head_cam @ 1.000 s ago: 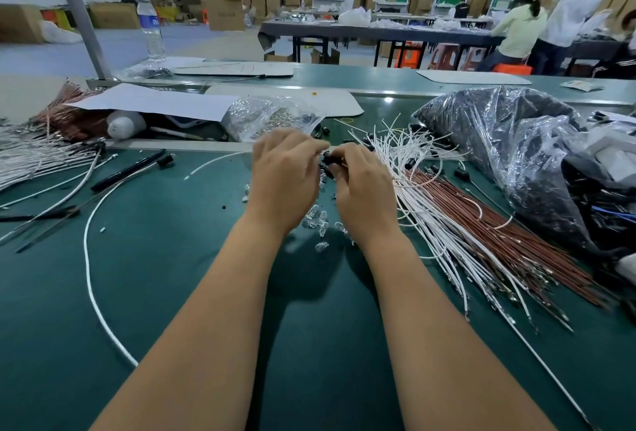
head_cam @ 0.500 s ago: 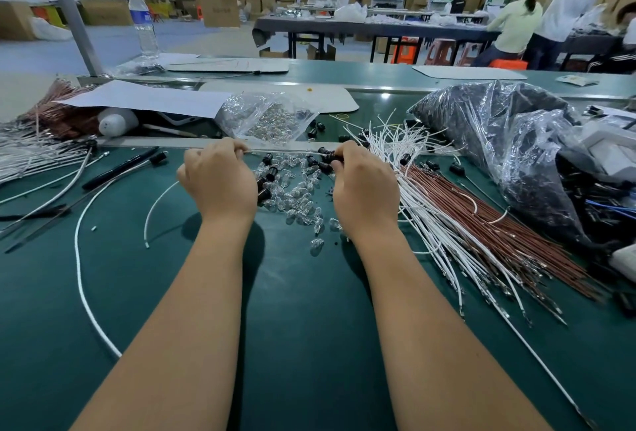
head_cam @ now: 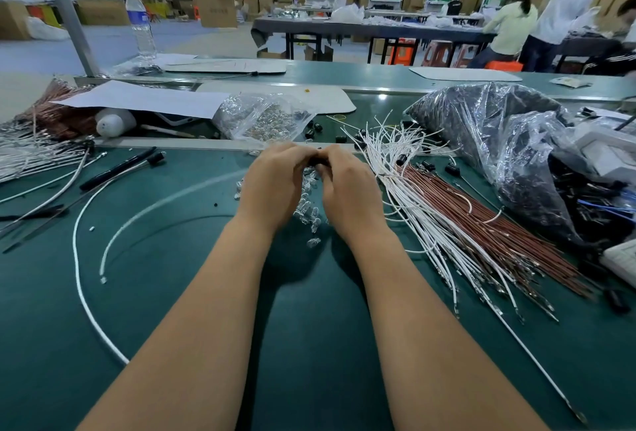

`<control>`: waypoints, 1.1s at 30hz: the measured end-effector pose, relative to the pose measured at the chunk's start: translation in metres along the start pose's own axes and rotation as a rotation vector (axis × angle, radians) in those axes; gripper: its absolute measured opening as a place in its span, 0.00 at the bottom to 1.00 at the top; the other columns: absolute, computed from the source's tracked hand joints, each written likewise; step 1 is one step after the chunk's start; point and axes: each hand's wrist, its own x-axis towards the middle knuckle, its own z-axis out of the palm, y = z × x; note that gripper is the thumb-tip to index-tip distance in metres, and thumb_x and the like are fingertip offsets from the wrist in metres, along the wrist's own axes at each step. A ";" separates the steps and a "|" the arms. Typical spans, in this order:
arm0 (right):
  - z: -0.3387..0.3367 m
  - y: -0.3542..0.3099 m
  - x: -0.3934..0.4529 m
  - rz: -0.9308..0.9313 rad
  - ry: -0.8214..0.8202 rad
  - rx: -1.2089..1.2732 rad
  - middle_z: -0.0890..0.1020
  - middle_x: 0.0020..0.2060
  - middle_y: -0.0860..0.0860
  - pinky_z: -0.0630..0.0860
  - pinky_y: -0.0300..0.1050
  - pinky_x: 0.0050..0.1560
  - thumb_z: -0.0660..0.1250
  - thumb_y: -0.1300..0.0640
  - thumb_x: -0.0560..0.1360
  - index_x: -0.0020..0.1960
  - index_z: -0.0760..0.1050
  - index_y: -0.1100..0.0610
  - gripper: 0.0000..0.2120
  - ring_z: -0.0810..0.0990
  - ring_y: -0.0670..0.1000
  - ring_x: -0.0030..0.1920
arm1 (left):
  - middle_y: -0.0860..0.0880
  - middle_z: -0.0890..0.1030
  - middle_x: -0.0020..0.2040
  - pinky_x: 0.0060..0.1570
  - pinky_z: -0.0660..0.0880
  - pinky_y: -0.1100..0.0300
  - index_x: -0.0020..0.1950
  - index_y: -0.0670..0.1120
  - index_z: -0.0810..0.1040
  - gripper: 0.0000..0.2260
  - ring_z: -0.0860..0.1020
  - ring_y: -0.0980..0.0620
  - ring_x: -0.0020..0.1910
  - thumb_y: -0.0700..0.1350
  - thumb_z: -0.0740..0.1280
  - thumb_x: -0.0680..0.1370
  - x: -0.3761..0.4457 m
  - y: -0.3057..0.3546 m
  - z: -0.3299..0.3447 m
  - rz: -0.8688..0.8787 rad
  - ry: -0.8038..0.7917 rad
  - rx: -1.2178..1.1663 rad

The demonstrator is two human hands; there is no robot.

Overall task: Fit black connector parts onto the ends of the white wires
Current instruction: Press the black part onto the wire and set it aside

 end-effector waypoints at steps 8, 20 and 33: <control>0.001 0.001 0.000 -0.008 0.017 -0.088 0.82 0.46 0.53 0.64 0.43 0.50 0.61 0.59 0.80 0.54 0.76 0.58 0.06 0.77 0.53 0.47 | 0.43 0.84 0.45 0.49 0.72 0.55 0.51 0.40 0.83 0.09 0.78 0.43 0.48 0.34 0.64 0.77 0.000 -0.012 0.002 -0.162 0.013 0.013; 0.001 0.004 0.000 0.062 0.046 0.187 0.83 0.44 0.53 0.74 0.48 0.45 0.63 0.61 0.79 0.54 0.78 0.58 0.07 0.78 0.54 0.45 | 0.49 0.82 0.43 0.47 0.75 0.60 0.50 0.41 0.82 0.06 0.79 0.51 0.43 0.37 0.67 0.77 -0.003 0.000 0.000 -0.177 -0.021 -0.153; 0.000 0.004 -0.001 0.108 0.213 0.343 0.82 0.40 0.49 0.76 0.44 0.44 0.67 0.63 0.77 0.48 0.76 0.58 0.02 0.80 0.48 0.41 | 0.50 0.83 0.37 0.38 0.73 0.73 0.46 0.43 0.82 0.03 0.80 0.63 0.35 0.36 0.71 0.75 0.001 -0.002 -0.008 -0.507 0.016 -0.669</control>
